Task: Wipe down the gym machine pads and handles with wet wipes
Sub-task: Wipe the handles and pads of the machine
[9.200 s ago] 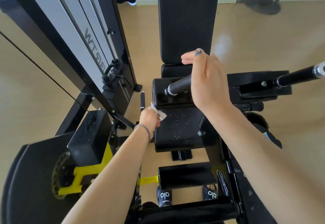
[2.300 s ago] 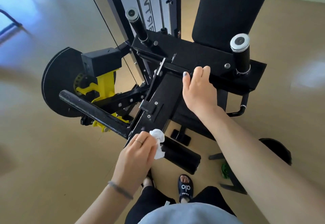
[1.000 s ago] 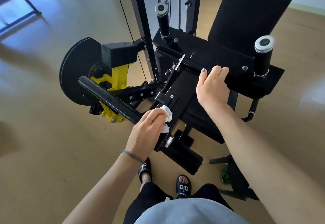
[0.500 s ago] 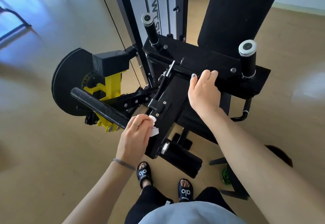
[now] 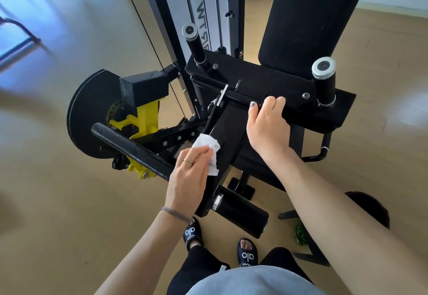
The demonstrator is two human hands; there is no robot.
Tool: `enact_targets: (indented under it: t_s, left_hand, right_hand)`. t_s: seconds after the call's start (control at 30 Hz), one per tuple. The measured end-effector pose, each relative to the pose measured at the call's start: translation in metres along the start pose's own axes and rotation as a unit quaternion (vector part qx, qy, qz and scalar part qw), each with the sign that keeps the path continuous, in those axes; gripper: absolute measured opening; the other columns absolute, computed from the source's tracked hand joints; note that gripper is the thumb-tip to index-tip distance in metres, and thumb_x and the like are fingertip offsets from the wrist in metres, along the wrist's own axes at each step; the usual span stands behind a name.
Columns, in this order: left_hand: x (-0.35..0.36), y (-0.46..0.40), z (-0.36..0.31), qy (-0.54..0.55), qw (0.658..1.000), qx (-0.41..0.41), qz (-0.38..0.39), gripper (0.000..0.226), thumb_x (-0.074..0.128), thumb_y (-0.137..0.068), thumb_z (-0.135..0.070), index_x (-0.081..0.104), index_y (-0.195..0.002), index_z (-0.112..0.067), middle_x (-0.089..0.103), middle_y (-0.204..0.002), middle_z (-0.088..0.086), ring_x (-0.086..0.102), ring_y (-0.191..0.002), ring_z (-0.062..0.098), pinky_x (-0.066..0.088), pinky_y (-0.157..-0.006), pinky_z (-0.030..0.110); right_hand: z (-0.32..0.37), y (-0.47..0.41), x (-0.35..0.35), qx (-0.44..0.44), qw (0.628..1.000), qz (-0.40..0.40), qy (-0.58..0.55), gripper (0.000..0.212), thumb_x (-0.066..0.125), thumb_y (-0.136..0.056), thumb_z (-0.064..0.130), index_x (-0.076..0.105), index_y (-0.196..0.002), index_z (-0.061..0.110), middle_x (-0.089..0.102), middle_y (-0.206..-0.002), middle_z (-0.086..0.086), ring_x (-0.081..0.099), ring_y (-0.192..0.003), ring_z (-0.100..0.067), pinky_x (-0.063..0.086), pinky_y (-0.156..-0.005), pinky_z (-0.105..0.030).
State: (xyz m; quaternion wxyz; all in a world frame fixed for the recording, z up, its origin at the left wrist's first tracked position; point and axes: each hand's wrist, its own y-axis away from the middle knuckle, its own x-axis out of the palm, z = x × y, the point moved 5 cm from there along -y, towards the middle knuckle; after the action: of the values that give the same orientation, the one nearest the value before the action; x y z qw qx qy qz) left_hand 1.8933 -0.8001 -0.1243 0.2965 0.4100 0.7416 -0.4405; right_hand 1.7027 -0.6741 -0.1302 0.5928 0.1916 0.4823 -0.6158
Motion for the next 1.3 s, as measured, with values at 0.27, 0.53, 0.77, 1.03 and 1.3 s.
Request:
enact_targets:
  t_s: [0.27, 0.53, 0.77, 1.03, 1.3]
  left_hand:
    - [0.002, -0.028, 0.002, -0.016, 1.0, -0.012, -0.009, 0.022, 0.062, -0.093, -0.001, 0.072, -0.112, -0.007, 0.069, -0.117, 0.002, 0.064, -0.111, 0.023, 0.058, -0.088, 0.041]
    - [0.008, -0.032, 0.008, 0.034, 0.999, -0.025, -0.013, 0.029, 0.051, -0.102, -0.015, 0.07, -0.123, -0.01, 0.066, -0.128, 0.002, 0.062, -0.121, 0.016, 0.053, -0.1, 0.034]
    - [0.017, -0.002, -0.003, -0.023, 0.991, 0.124, 0.044, 0.044, 0.07, -0.087, 0.007, 0.065, -0.129, -0.003, 0.059, -0.14, 0.011, 0.052, -0.135, 0.022, 0.047, -0.108, 0.043]
    - [0.015, -0.026, 0.008, 0.06, 0.998, -0.007, 0.001, 0.034, 0.052, -0.103, -0.013, 0.061, -0.136, -0.01, 0.055, -0.145, 0.001, 0.045, -0.14, 0.011, 0.042, -0.113, 0.036]
    - [0.01, -0.028, 0.002, -0.114, 0.975, 0.183, 0.058, 0.021, 0.07, -0.09, -0.01, 0.071, -0.111, -0.013, 0.066, -0.119, 0.005, 0.061, -0.119, 0.023, 0.051, -0.102, 0.039]
  right_hand:
    - [0.001, 0.0, -0.002, -0.013, 1.0, -0.005, -0.002, 0.041, 0.035, -0.106, 0.041, 0.049, -0.095, 0.003, 0.05, -0.099, -0.016, 0.029, -0.046, -0.014, 0.013, -0.038, -0.017]
    - [0.0, 0.0, -0.004, -0.018, 1.0, 0.006, 0.002, 0.042, 0.035, -0.106, 0.041, 0.049, -0.097, 0.002, 0.05, -0.101, -0.017, 0.028, -0.044, -0.013, 0.014, -0.038, -0.017]
    - [0.001, -0.001, -0.003, -0.004, 1.0, 0.024, -0.005, 0.041, 0.037, -0.106, 0.04, 0.049, -0.101, 0.001, 0.049, -0.107, -0.017, 0.039, -0.049, -0.02, 0.018, -0.038, -0.019]
    - [0.001, -0.001, -0.006, -0.01, 1.0, 0.028, 0.007, 0.044, 0.034, -0.106, 0.042, 0.049, -0.104, 0.0, 0.049, -0.108, -0.017, 0.041, -0.051, -0.02, 0.02, -0.039, -0.02]
    - [0.003, 0.0, -0.003, -0.011, 1.0, 0.012, 0.0, 0.046, 0.032, -0.105, 0.042, 0.049, -0.101, 0.0, 0.051, -0.104, -0.019, 0.039, -0.05, -0.02, 0.018, -0.038, -0.018]
